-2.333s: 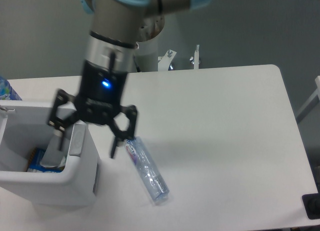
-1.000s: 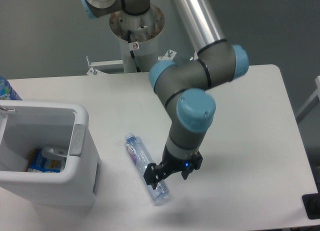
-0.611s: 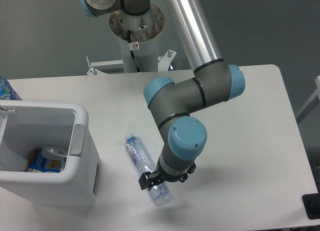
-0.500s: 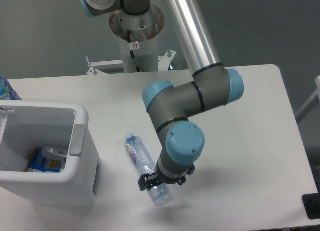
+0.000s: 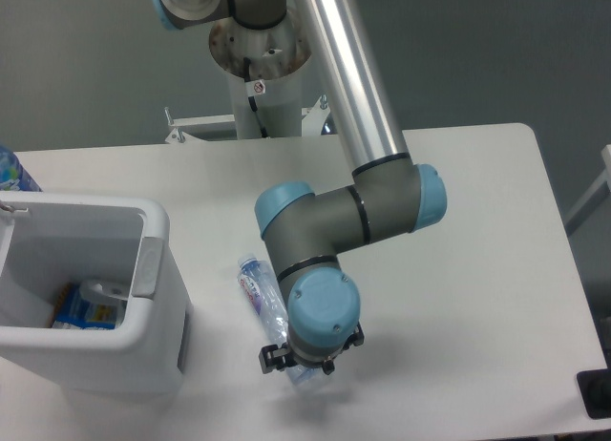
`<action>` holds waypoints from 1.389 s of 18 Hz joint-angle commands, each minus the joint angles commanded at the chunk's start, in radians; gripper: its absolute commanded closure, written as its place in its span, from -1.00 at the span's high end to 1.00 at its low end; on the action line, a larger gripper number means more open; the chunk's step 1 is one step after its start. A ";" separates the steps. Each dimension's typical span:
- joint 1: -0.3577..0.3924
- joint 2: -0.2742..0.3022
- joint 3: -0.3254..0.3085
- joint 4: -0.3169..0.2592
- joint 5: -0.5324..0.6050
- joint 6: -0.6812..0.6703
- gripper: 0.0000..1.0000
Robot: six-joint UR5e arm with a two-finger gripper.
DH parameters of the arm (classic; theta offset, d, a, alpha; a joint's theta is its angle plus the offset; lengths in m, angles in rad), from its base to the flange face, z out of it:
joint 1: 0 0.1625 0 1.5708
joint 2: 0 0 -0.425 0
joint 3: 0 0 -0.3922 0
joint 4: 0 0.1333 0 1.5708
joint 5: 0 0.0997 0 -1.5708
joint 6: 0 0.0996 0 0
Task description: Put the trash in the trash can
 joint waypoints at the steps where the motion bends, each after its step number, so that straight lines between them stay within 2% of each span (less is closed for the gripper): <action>1: -0.002 -0.005 0.000 0.000 0.003 0.000 1.00; 10: -0.035 -0.018 -0.023 0.008 0.047 -0.005 1.00; 19: -0.043 -0.043 -0.029 0.104 0.084 -0.017 1.00; 25: -0.044 -0.049 -0.031 0.104 0.094 -0.015 1.00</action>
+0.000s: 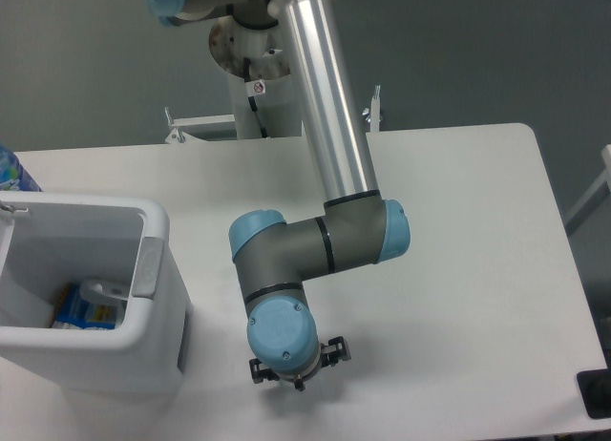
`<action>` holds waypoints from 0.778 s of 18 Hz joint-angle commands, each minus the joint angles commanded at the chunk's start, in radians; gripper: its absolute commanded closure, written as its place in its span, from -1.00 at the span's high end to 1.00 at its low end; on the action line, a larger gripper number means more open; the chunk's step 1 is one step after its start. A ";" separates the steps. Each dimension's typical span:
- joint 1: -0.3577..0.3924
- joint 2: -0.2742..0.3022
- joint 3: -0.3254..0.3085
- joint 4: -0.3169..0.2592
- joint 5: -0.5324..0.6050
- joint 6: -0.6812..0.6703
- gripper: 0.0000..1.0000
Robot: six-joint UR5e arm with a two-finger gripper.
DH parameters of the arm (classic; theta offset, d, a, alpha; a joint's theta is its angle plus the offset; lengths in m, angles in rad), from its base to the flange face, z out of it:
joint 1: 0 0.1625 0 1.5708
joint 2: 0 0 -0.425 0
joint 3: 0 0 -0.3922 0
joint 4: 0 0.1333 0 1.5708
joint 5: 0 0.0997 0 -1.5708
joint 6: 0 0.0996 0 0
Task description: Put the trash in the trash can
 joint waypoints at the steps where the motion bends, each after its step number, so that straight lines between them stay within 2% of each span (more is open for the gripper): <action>1: 0.000 -0.003 0.000 0.000 0.000 0.000 1.00; 6: -0.005 -0.002 0.002 -0.003 0.008 0.000 0.51; 8: -0.005 0.006 0.002 -0.005 -0.001 0.000 0.25; 10: -0.005 0.014 0.002 -0.006 -0.003 0.000 0.15; 14: -0.005 0.026 0.000 -0.008 -0.012 -0.017 -0.27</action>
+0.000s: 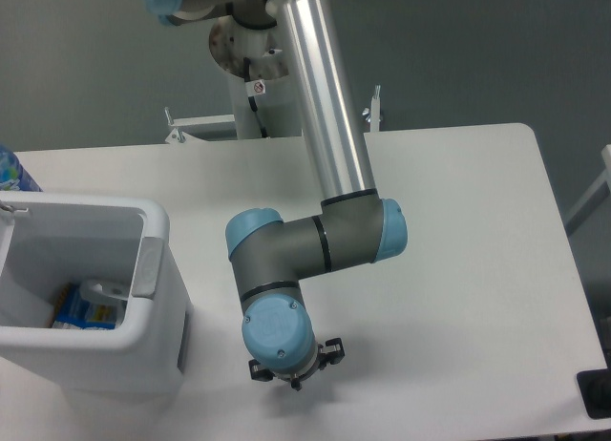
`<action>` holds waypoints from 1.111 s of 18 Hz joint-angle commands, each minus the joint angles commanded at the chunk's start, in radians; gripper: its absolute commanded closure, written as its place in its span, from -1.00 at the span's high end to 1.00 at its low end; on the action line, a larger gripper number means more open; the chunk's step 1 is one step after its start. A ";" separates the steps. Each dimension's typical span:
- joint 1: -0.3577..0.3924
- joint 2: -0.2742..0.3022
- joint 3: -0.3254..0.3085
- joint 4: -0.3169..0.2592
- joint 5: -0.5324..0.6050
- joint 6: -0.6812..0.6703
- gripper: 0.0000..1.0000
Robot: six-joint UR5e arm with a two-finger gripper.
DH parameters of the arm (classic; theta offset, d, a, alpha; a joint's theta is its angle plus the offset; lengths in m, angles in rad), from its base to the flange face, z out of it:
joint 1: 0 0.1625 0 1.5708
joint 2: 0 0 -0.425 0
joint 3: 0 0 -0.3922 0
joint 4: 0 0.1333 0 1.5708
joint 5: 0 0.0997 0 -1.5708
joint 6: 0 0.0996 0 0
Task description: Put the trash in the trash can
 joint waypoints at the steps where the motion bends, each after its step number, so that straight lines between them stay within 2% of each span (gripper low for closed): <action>1: 0.002 0.002 0.000 0.000 0.000 0.000 -0.29; 5: 0.009 0.021 0.006 0.003 -0.031 0.000 -0.33; 8: 0.054 0.072 0.024 0.008 -0.089 0.003 -0.33; 12: 0.124 0.175 0.028 0.078 -0.296 0.000 -0.33; 16: 0.169 0.251 0.046 0.115 -0.385 0.003 -0.33; 18: 0.189 0.281 0.081 0.132 -0.414 0.006 -0.33; 20: 0.198 0.307 0.115 0.185 -0.442 0.006 -0.33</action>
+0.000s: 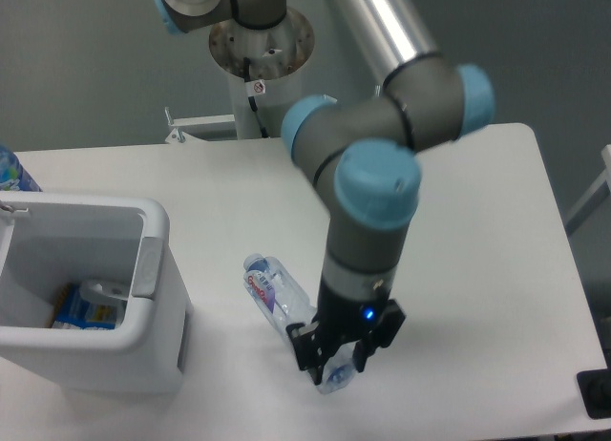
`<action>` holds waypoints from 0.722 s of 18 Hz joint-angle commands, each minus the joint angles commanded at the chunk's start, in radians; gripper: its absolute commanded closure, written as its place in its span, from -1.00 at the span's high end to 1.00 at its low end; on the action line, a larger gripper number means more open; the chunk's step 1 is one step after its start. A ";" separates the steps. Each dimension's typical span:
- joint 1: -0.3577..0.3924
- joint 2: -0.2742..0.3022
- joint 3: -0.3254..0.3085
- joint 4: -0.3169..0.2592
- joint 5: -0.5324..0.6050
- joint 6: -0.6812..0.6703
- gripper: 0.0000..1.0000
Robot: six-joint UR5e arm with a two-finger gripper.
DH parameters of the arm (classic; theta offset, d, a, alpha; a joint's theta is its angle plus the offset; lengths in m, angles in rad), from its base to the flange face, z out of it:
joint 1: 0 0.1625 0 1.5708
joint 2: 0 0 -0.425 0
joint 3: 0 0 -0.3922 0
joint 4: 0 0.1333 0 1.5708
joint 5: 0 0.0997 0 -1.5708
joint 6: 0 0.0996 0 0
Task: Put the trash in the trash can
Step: 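Lift the bottle and carry it over the white bin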
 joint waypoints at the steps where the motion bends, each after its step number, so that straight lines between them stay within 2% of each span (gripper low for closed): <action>1: 0.002 0.012 0.009 0.028 -0.031 0.000 -0.33; 4: -0.003 0.061 0.000 0.101 -0.141 0.023 -0.33; 7: -0.018 0.094 -0.003 0.137 -0.202 0.061 -0.35; 13: -0.031 0.123 0.000 0.152 -0.397 0.146 -0.35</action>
